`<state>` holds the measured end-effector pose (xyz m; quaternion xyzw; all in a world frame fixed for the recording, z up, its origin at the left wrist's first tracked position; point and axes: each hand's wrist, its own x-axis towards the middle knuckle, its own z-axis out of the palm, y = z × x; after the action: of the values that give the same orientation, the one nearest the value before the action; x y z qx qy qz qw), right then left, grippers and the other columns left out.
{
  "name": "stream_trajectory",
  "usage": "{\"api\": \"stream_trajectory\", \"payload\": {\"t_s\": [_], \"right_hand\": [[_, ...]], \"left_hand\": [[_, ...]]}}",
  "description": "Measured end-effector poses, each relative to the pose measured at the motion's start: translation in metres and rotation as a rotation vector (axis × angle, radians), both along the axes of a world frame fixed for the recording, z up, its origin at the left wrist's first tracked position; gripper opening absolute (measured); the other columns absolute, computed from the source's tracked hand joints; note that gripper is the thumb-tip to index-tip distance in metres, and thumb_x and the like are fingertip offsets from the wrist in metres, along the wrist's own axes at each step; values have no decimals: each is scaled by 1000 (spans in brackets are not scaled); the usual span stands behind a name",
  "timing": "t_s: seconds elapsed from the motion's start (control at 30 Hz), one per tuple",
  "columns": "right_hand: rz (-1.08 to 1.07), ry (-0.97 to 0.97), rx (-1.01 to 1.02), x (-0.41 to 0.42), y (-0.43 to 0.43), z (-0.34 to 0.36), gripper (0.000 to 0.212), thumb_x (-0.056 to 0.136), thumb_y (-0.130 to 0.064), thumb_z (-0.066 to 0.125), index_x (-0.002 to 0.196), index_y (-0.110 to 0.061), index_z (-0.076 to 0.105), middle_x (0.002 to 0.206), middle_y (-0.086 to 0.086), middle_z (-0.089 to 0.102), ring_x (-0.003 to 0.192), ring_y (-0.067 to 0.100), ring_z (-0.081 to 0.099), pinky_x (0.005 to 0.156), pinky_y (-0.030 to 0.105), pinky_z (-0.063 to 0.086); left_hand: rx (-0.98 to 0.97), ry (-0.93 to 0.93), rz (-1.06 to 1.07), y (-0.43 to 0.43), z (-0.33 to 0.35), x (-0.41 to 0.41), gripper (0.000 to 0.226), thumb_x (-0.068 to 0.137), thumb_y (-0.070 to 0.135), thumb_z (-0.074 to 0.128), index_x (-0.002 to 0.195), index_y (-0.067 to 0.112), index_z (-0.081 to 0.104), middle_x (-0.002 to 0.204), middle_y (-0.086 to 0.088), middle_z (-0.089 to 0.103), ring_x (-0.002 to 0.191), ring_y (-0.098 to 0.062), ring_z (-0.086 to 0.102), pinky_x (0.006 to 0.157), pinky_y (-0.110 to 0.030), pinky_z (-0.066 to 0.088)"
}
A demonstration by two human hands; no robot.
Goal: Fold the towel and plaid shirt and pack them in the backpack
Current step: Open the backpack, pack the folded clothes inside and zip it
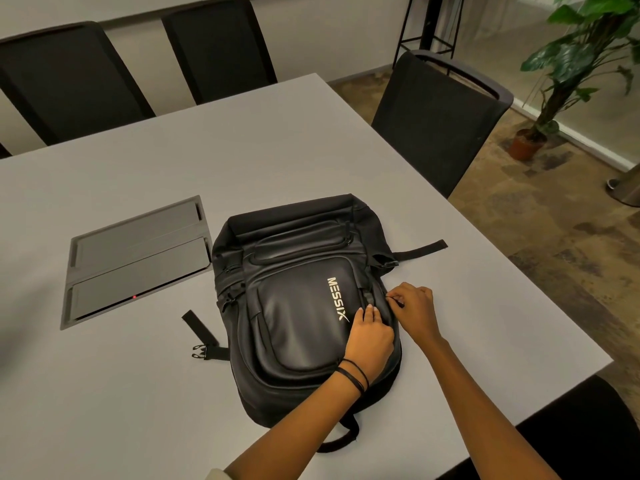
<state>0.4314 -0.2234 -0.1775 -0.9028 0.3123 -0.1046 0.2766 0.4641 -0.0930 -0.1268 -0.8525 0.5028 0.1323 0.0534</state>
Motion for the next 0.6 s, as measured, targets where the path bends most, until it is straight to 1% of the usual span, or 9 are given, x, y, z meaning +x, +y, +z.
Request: {"api": "stream_trajectory", "payload": {"t_s": [0.1, 0.27, 0.47, 0.6], "right_hand": [[-10, -8, -14, 1, 2, -3, 13, 87, -15, 61, 93, -7, 70, 95, 9, 68, 83, 23, 61, 93, 33, 33], [-37, -9, -11, 8, 1, -4, 15, 88, -17, 60, 95, -7, 70, 96, 9, 68, 85, 22, 59, 94, 34, 33], [-50, -23, -41, 22, -5, -5, 15, 89, -17, 59, 94, -8, 70, 96, 9, 68, 85, 22, 58, 94, 35, 33], [-54, -41, -112, 36, -8, -4, 12, 87, -14, 60, 90, -9, 71, 92, 9, 69, 84, 23, 60, 93, 38, 34]], "left_hand": [[-3, 6, -18, 0, -3, 2, 41, 99, 21, 33, 130, -2, 47, 149, -24, 25, 140, -33, 20, 117, -41, 7], [-59, 5, -105, 5, -2, 10, 41, 100, 19, 31, 130, -4, 47, 148, -24, 29, 139, -33, 24, 117, -37, 7], [-78, 2, -145, 7, -4, 13, 41, 99, 21, 32, 128, -3, 50, 147, -23, 30, 139, -30, 26, 116, -36, 8], [-77, -4, -156, 8, -6, 14, 40, 100, 21, 33, 127, -2, 51, 147, -22, 31, 138, -30, 26, 117, -37, 8]]}}
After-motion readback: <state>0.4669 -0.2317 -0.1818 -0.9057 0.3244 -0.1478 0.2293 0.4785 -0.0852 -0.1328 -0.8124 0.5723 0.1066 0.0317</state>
